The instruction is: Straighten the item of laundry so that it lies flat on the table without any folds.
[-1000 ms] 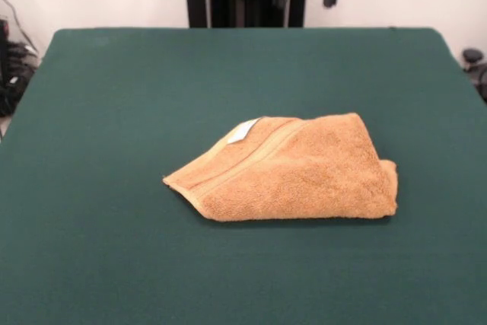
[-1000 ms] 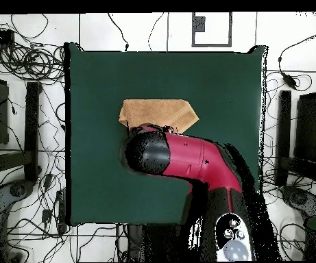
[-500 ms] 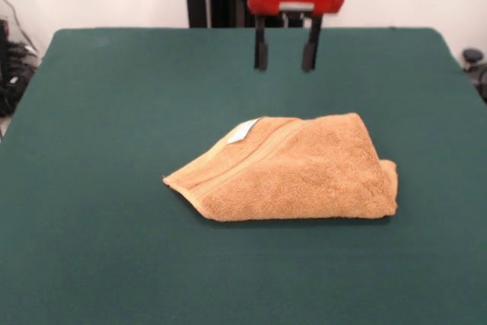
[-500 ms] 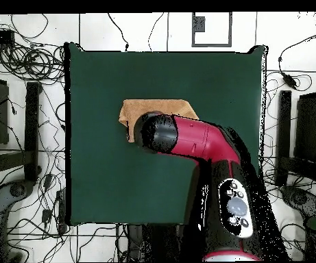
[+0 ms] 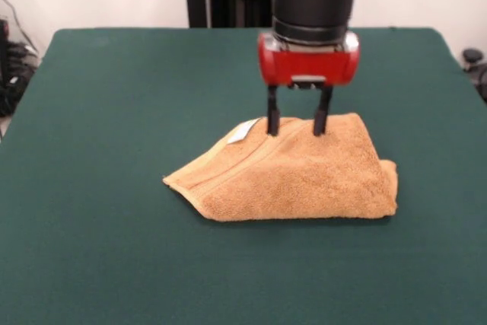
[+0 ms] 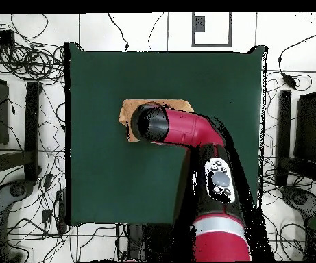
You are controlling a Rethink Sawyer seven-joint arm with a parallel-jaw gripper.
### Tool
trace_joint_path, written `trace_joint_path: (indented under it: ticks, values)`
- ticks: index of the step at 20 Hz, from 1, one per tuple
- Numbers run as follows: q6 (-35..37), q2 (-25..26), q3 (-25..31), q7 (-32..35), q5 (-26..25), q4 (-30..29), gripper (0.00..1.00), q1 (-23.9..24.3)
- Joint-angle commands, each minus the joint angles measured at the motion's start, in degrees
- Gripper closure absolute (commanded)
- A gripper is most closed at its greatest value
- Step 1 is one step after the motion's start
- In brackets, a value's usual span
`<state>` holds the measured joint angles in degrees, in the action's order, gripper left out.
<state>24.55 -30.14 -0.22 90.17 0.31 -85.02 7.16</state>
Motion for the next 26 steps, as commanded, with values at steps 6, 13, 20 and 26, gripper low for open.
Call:
trace_joint_path:
  ticks: [6,13,20,26]
  values:
    - [-5.8,3.4,4.9,15.2,6.4,-2.5,0.00,-4.3]
    - [-5.3,3.0,6.7,12.1,7.0,-4.5,0.00,-4.1]
    - [-5.2,3.4,13.0,8.1,6.7,-6.6,0.00,0.0]
    - [-7.1,4.0,17.8,7.9,6.0,-8.4,0.00,2.1]
